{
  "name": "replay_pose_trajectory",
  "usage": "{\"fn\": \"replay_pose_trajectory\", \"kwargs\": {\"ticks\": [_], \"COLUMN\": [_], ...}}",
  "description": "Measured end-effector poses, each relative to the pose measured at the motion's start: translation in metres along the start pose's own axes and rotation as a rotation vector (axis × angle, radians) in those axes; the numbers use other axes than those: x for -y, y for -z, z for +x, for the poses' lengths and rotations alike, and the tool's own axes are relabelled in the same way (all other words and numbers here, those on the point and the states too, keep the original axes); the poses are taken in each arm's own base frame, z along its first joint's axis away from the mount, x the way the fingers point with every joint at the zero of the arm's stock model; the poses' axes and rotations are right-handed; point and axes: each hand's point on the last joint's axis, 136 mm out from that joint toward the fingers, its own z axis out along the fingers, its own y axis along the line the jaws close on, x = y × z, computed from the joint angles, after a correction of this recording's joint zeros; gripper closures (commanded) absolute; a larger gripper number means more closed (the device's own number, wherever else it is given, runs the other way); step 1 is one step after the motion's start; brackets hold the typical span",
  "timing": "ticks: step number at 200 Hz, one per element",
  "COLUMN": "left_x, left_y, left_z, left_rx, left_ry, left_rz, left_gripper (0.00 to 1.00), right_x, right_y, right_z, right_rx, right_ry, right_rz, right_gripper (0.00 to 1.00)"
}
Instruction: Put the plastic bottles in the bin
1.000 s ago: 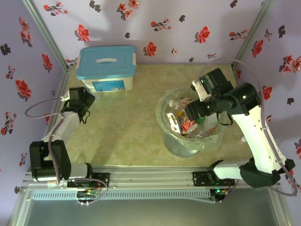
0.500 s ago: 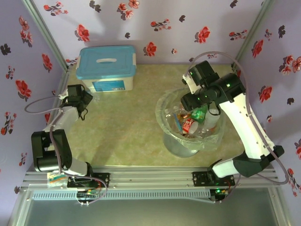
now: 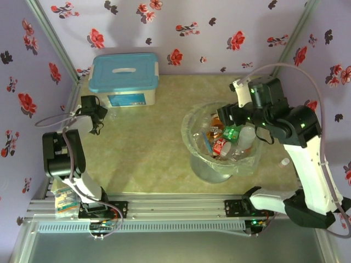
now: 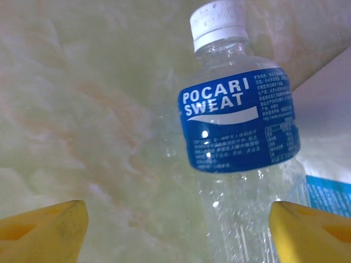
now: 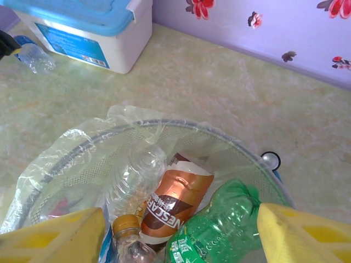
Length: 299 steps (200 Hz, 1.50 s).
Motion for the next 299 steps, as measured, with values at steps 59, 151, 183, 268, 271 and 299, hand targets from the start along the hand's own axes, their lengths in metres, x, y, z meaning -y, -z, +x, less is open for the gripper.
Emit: {"fn": "replay_pose_trajectory", "kwargs": {"ticks": [59, 151, 183, 268, 271, 299], "left_x": [0.028, 0.040, 0.023, 0.008, 0.007, -0.003], "left_y": [-0.025, -0.028, -0.015, 0.028, 0.028, 0.012], "left_z": [-0.001, -0.003, 0.005, -0.004, -0.004, -0.009], "left_rx": [-0.024, -0.016, -0.024, 0.027, 0.027, 0.020], "left_ry": [0.090, 0.155, 0.165, 0.227, 0.237, 0.306], "left_rz": [0.073, 0.147, 0.131, 0.162, 0.161, 0.140], "left_gripper": [0.19, 0.38, 0.42, 0.04, 0.03, 0.01], "right_x": [0.004, 0.009, 0.009, 0.010, 0.010, 0.010], "right_y": [-0.010, 0.007, 0.004, 0.006, 0.007, 0.009], "right_z": [0.013, 0.016, 0.019, 0.021, 0.021, 0.021], "right_rx": [-0.041, 0.003, -0.010, -0.006, -0.005, 0.001], "right_ry": [-0.003, -0.026, -0.025, -0.027, -0.027, -0.028], "right_rz": [0.025, 0.041, 0.042, 0.044, 0.043, 0.043], "right_gripper": [0.25, 0.25, 0.25, 0.25, 0.25, 0.25]}}
